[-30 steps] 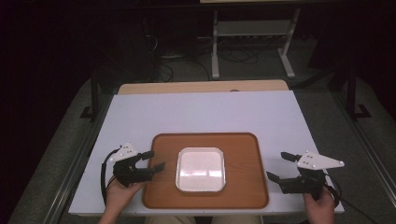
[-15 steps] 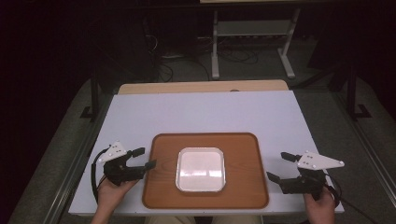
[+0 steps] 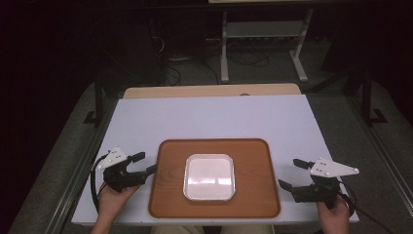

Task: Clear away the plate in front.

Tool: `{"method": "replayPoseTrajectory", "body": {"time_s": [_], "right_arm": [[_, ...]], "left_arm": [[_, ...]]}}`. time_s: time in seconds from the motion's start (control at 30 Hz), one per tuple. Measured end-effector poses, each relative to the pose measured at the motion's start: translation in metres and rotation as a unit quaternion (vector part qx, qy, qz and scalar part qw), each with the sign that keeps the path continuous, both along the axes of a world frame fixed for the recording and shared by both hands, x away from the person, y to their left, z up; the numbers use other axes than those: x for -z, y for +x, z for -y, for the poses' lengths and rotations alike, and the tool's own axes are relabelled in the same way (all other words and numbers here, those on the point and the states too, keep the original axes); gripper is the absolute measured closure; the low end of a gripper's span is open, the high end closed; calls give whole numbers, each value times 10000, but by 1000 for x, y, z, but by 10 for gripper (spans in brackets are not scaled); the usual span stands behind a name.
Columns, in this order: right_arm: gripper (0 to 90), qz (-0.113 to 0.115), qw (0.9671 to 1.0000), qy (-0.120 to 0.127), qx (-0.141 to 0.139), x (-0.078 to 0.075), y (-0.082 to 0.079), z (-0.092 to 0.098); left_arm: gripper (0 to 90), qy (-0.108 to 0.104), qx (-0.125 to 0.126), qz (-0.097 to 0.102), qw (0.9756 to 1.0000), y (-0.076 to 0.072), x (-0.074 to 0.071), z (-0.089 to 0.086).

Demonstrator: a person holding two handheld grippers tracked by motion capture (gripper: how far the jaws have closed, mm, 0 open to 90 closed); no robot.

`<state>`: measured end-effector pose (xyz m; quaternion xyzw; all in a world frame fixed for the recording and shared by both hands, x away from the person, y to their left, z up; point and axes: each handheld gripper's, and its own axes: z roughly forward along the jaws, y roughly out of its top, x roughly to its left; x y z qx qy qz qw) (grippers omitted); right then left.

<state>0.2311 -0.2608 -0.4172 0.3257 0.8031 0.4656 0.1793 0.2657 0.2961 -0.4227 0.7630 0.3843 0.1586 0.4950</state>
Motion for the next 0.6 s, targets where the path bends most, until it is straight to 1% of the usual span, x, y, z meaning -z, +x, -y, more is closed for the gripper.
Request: {"method": "replayPoseTrajectory", "body": {"time_s": [0.1,0.23,0.43,0.6], "right_arm": [[126,11,10000,-9,-21,0,1,0],[126,-12,10000,-19,-24,0,0,-1],[126,-33,10000,-43,-32,1,1,-1],[126,-38,10000,-49,-35,1,1,-1]], "left_arm": [[271,-23,-15,-31,10000,1,1,1],[271,-4,-29,53,10000,1,1,2],[271,-26,-42,98,9999,1,1,3],[272,-50,-113,127,9998,1,1,2]]}}
